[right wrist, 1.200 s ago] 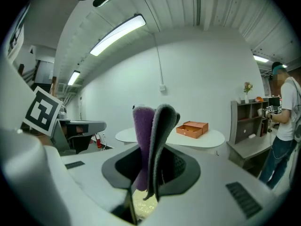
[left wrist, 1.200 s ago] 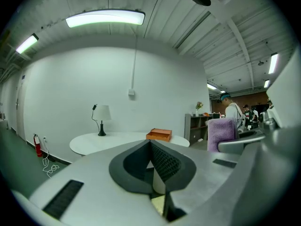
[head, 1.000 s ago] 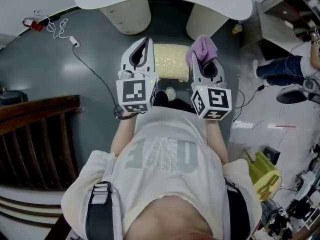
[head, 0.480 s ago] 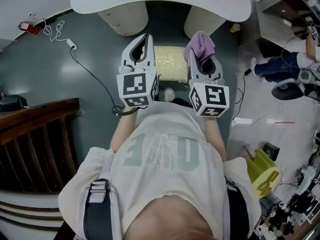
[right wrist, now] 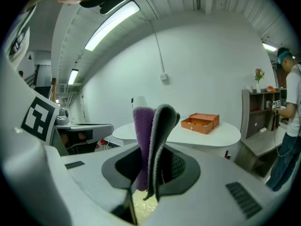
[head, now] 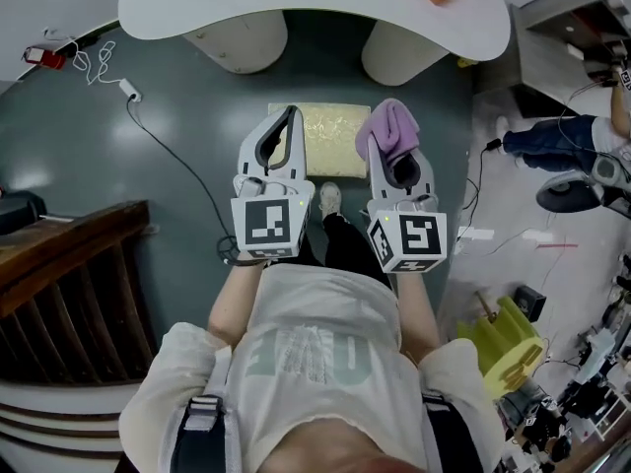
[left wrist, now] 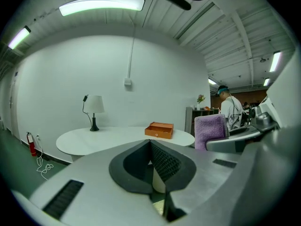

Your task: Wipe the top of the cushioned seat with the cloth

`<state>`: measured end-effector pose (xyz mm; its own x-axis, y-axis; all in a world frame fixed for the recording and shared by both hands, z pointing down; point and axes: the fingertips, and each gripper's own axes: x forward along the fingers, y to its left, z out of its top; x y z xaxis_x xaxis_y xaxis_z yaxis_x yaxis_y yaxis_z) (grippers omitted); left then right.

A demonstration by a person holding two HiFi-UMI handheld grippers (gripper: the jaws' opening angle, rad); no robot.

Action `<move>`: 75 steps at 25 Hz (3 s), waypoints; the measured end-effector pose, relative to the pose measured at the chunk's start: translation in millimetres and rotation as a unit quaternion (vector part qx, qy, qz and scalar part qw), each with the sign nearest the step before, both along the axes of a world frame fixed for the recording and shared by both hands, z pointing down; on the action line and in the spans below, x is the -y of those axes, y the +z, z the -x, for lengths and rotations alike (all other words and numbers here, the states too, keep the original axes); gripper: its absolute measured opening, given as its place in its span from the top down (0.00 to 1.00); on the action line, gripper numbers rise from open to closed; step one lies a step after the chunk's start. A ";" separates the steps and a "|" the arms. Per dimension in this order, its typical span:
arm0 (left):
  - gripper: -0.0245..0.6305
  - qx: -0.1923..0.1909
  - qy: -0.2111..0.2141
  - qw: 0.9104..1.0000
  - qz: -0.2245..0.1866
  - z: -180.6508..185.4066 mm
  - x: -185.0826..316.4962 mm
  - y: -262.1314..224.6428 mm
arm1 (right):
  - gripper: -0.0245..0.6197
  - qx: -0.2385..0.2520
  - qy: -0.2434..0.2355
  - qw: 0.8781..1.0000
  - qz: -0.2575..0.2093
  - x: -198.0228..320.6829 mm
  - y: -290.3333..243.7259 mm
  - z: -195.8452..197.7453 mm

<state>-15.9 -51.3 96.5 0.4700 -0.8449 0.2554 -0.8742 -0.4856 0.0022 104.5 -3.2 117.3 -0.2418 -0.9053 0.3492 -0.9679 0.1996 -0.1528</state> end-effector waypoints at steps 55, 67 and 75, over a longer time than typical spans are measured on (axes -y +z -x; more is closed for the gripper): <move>0.95 -0.019 -0.145 0.982 0.120 152.5 33.2 318.5 | 0.81 0.170 -0.173 0.871 0.427 127.2 493.7 234.0; 0.95 -0.017 -0.138 0.982 0.126 134.3 28.2 313.3 | 0.81 0.154 -0.150 0.870 0.444 128.8 494.2 213.3; 0.95 -0.011 -0.117 0.985 0.125 103.5 18.9 316.0 | 0.81 0.159 -0.141 0.870 0.444 112.4 494.0 178.4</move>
